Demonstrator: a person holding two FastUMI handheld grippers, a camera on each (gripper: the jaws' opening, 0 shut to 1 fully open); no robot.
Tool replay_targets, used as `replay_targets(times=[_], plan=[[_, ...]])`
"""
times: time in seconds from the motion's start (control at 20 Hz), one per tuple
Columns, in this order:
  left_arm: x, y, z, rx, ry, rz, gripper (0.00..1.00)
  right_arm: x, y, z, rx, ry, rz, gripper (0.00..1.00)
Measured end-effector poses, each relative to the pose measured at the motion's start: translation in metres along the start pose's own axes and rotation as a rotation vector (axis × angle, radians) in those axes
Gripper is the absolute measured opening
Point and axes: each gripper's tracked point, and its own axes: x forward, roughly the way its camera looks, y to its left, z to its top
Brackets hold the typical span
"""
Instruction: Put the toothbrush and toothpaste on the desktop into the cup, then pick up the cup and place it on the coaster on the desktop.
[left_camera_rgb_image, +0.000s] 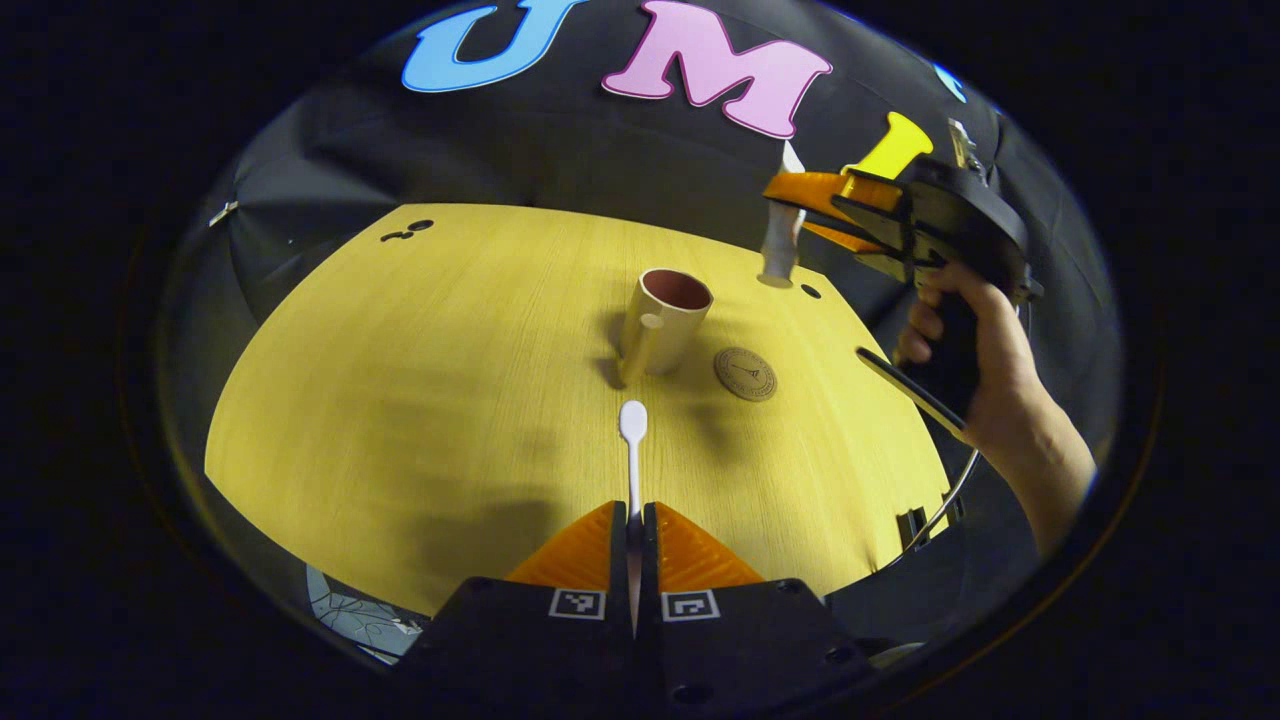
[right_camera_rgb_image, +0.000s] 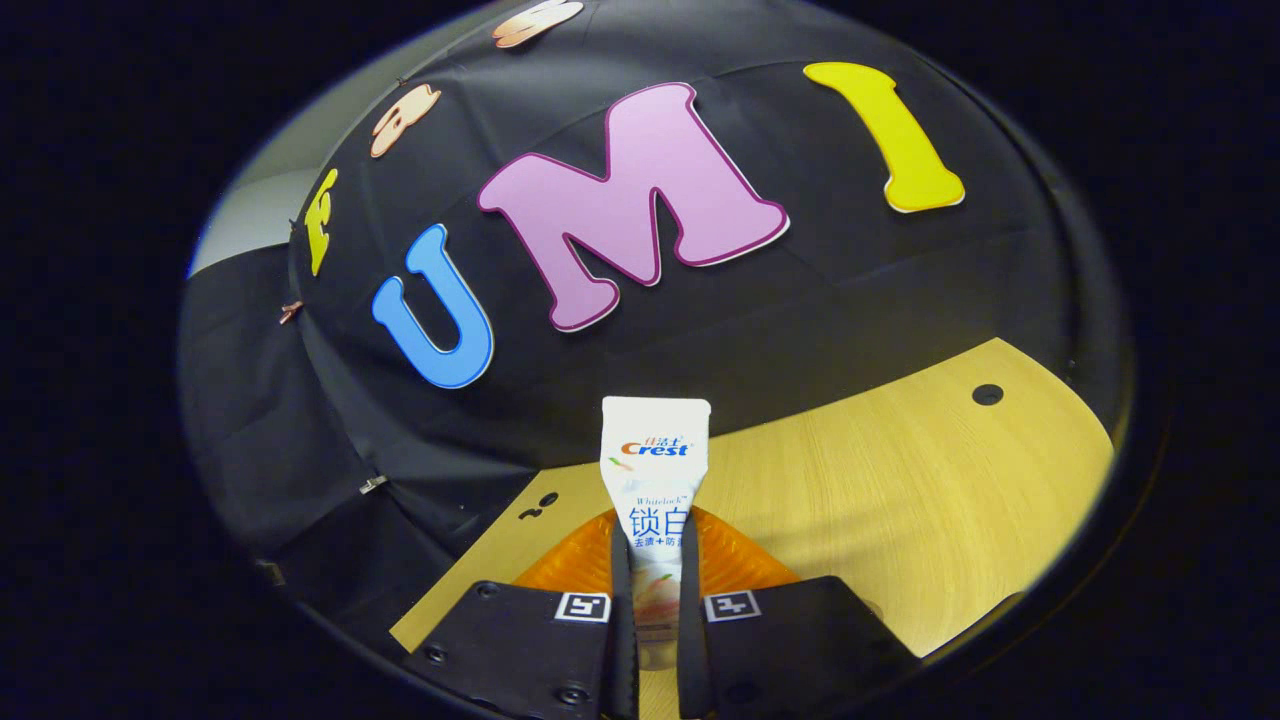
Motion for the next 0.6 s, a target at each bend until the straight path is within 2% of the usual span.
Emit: replay_targets(times=[0.3,0.6], plan=[[-0.020,0.026,-0.030,-0.060,0.026,0.046,0.06,0.061,-0.004,-0.057,-0.053,0.048,-0.011,0.19],[-0.020,0.037,-0.035,-0.071,0.041,0.069,0.06,0.071,-0.014,-0.087,-0.073,0.099,-0.044,0.19]])
